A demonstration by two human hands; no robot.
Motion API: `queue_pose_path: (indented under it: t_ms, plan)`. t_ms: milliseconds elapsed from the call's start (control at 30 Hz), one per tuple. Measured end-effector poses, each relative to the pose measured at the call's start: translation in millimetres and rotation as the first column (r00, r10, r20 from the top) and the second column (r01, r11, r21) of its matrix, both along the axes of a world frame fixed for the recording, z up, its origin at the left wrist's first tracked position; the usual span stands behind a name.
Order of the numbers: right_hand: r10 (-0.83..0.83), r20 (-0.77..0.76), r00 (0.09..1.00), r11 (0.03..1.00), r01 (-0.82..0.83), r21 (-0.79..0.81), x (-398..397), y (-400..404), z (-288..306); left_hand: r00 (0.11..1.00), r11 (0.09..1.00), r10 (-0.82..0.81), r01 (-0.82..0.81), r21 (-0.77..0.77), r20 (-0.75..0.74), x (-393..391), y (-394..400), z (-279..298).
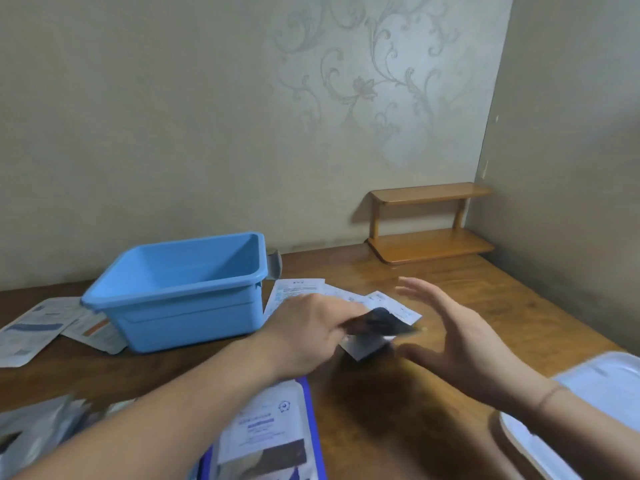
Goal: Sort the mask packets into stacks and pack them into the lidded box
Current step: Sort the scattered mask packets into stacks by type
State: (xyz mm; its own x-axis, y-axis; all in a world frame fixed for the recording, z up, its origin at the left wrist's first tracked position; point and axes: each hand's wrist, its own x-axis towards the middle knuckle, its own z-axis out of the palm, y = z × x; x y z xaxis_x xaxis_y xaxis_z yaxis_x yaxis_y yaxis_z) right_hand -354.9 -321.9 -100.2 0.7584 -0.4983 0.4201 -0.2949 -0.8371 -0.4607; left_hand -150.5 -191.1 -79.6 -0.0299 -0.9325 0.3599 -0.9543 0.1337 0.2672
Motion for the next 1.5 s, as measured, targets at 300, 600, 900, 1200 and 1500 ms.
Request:
queue_pose_path:
  t_ms: [300,600,900,1200,1500]
  plan:
    - [-0.016,0.244,0.97,0.431,-0.213,0.877,6.7,58.2,4.6,0.752,0.984,0.163,-0.169,0.053,-0.639,19.0,0.2,46.0]
    - [-0.126,0.21,0.969,0.474,-0.128,0.871,18.6,102.9,0.8,0.535,0.96,0.279,-0.127,0.25,-0.797,40.3,44.5,37.9]
    - [0.233,0.278,0.932,0.551,-0.362,0.752,62.9,200.0,5.7,0.642,0.893,0.439,-0.39,0.225,-0.628,99.9,155.5,28.9]
    - [0.31,-0.014,0.951,0.68,-0.211,0.702,100.8,236.6,-3.1,0.713,0.792,0.61,-0.528,0.307,-0.346,123.7,192.7,-5.7]
    - [0.378,-0.17,0.91,0.758,-0.199,0.621,97.7,237.9,-2.9,0.77,0.738,0.638,-0.602,0.305,-0.024,116.8,184.9,-20.1]
